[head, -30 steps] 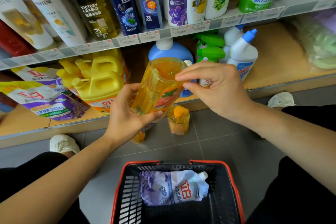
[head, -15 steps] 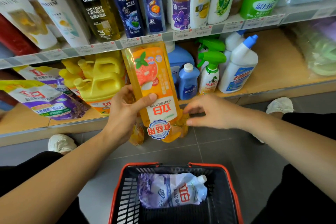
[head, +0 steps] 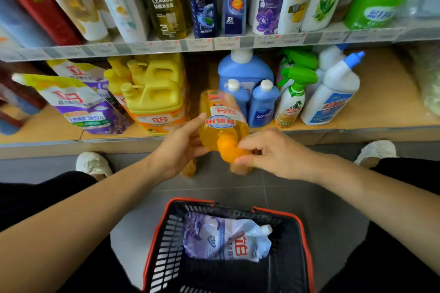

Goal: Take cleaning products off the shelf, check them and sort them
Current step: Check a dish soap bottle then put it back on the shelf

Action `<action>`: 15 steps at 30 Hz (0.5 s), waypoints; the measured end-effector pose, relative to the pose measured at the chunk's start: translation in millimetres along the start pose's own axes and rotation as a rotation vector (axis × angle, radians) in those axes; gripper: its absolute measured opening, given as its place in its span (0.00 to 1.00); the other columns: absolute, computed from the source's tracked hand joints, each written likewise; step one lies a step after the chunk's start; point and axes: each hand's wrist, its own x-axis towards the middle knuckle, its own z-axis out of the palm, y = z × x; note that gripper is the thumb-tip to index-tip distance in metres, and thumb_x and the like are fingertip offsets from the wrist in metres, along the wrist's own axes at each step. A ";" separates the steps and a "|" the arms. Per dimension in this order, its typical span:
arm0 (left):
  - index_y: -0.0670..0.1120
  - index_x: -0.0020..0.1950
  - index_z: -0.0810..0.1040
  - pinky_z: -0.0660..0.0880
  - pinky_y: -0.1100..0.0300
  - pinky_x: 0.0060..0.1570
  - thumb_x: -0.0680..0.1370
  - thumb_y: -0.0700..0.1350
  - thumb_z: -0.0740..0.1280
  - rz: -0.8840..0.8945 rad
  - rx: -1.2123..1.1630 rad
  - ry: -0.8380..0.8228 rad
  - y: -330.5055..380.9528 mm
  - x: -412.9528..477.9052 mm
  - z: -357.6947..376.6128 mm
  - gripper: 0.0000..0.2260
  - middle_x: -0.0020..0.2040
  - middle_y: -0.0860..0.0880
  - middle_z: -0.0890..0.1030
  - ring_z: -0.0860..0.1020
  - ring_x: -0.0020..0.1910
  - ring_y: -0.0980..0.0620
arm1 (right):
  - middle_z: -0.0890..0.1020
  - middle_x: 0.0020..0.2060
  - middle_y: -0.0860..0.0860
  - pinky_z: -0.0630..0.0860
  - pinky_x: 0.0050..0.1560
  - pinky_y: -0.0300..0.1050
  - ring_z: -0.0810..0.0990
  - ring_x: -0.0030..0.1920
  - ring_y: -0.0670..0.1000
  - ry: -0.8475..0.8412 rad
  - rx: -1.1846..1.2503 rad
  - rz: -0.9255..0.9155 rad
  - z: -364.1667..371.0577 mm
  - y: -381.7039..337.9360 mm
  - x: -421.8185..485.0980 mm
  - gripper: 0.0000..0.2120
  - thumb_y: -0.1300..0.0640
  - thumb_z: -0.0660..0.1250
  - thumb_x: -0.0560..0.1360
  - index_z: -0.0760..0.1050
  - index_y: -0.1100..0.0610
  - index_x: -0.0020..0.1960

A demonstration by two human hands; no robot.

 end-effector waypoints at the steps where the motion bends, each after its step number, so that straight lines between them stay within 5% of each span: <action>1: 0.46 0.57 0.82 0.83 0.52 0.51 0.75 0.53 0.69 -0.016 -0.005 -0.023 -3.7 -1.6 -2.4 0.15 0.53 0.41 0.85 0.84 0.49 0.45 | 0.73 0.30 0.49 0.67 0.35 0.42 0.71 0.32 0.46 0.038 0.066 0.021 -4.6 -2.2 4.6 0.16 0.51 0.70 0.78 0.75 0.62 0.38; 5: 0.42 0.63 0.78 0.84 0.53 0.51 0.76 0.48 0.69 -0.096 0.088 -0.130 -18.0 -11.9 -11.1 0.17 0.54 0.37 0.84 0.84 0.51 0.41 | 0.70 0.29 0.51 0.66 0.33 0.40 0.68 0.31 0.45 0.073 0.254 0.105 -16.1 -9.4 27.8 0.14 0.56 0.66 0.81 0.75 0.66 0.42; 8: 0.42 0.60 0.80 0.83 0.56 0.46 0.77 0.52 0.69 -0.121 0.313 -0.129 -11.7 -11.3 -28.0 0.17 0.54 0.39 0.86 0.86 0.48 0.45 | 0.68 0.26 0.49 0.63 0.32 0.39 0.65 0.28 0.46 0.121 0.346 0.173 -17.0 -12.1 44.3 0.14 0.57 0.62 0.83 0.74 0.60 0.40; 12: 0.40 0.57 0.82 0.78 0.58 0.42 0.80 0.40 0.69 -0.015 0.607 0.084 -11.8 9.1 -64.9 0.07 0.51 0.40 0.86 0.83 0.44 0.48 | 0.65 0.26 0.49 0.60 0.31 0.41 0.63 0.27 0.47 0.131 0.465 0.268 -16.5 -9.5 64.7 0.16 0.56 0.59 0.84 0.71 0.58 0.38; 15: 0.43 0.57 0.82 0.80 0.51 0.51 0.78 0.42 0.72 0.030 0.920 0.251 -20.5 29.1 -94.4 0.08 0.47 0.46 0.82 0.80 0.47 0.47 | 0.66 0.24 0.46 0.62 0.28 0.37 0.64 0.26 0.45 0.147 0.460 0.288 -15.8 -8.3 79.4 0.16 0.55 0.60 0.84 0.73 0.59 0.39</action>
